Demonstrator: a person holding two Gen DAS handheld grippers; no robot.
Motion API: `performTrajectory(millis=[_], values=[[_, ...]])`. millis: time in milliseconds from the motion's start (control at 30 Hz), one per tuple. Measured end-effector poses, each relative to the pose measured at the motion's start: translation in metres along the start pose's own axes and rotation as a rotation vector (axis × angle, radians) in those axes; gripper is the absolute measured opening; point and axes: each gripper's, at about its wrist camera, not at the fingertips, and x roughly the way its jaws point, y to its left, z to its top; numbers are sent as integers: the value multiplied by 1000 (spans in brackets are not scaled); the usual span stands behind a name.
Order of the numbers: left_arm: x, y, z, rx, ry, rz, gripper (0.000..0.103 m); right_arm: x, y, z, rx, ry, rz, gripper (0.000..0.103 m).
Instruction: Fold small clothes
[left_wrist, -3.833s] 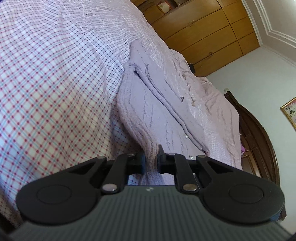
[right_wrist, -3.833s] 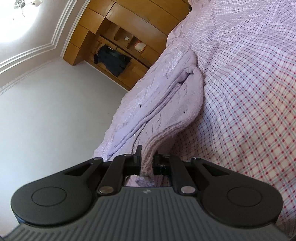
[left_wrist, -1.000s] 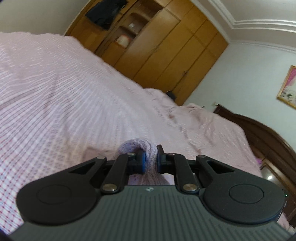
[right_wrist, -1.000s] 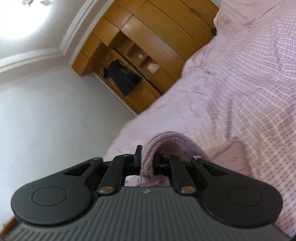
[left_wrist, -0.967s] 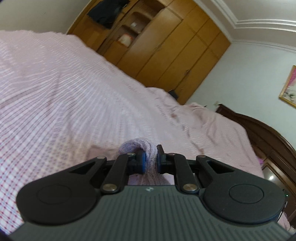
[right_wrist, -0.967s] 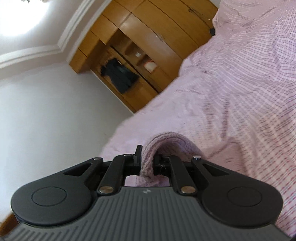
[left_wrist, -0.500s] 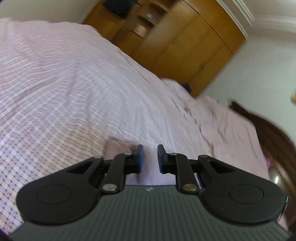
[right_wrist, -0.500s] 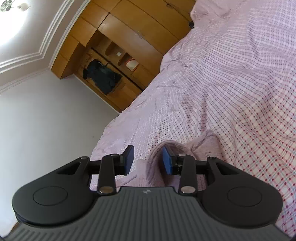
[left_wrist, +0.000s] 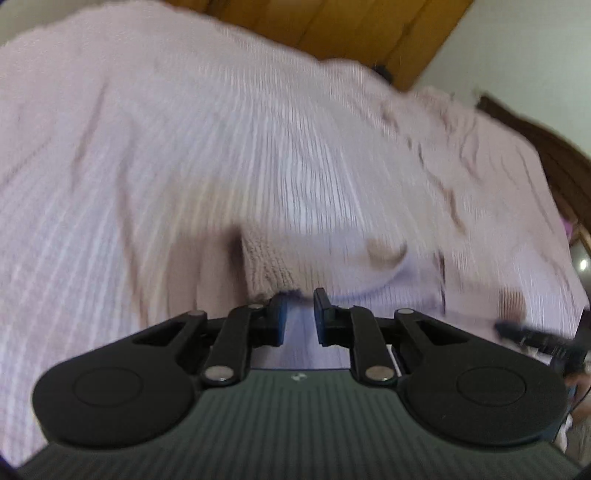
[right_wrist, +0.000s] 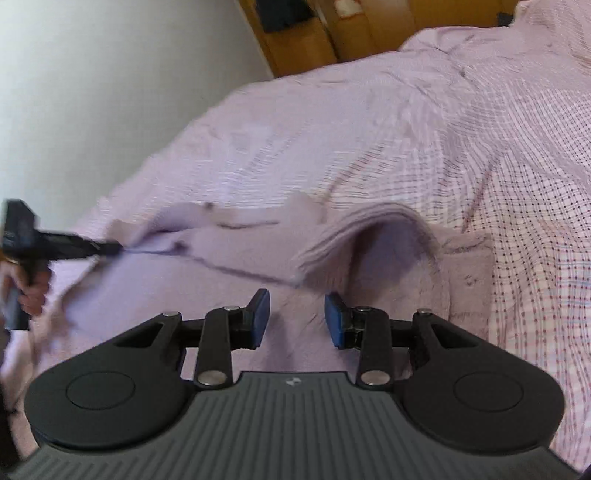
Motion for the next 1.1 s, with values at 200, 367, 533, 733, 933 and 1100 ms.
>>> performTrajectory(millis=[200, 367, 533, 733, 933, 1100], values=[[-20, 15, 7, -54, -199, -13, 18, -11, -6, 5, 61, -367, -223, 42], [-39, 6, 0, 2, -148, -1, 28, -28, -2, -5, 13, -396, -242, 43], [-46, -3, -32, 47, -45, 131, 31, -22, 0, -25, -6, -246, -331, 43], [-80, 10, -52, -1, -42, 157, 34, -47, -10, -41, 63, -186, -328, 43], [-103, 2, -54, -2, -89, 61, 26, -85, -7, -51, 99, -200, -258, 43], [-80, -10, -63, 29, 3, 72, 28, -90, -12, -57, 144, -174, -217, 43]])
